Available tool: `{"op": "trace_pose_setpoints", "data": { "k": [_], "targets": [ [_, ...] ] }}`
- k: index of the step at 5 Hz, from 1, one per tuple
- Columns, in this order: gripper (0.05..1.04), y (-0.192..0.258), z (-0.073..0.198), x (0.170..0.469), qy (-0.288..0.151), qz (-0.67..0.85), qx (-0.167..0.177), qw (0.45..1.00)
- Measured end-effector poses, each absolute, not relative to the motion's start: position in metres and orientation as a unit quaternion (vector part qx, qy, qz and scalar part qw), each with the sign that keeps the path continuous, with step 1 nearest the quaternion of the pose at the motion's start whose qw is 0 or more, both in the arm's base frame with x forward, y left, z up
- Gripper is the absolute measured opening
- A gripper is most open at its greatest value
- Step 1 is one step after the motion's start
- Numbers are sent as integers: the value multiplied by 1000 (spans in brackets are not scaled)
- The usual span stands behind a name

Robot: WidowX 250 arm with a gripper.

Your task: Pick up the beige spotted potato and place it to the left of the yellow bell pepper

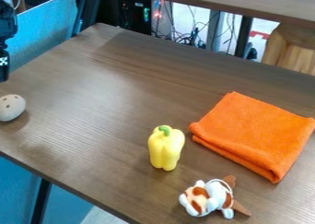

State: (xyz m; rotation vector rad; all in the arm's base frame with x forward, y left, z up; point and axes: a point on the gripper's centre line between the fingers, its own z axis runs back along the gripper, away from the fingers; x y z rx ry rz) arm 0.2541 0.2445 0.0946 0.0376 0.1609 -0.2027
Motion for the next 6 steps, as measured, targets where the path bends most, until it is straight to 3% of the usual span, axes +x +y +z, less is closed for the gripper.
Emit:
{"op": "trace_pose_setpoints", "data": {
  "k": [1, 3, 6],
  "targets": [
    [1004, 241, 80, 252, 96, -103, 2, 990],
    [1004, 237, 71, 252, 86, -140, -10, 986],
    [1004, 239, 26, 257, 165, -124, 9, 978]
  ]
}}
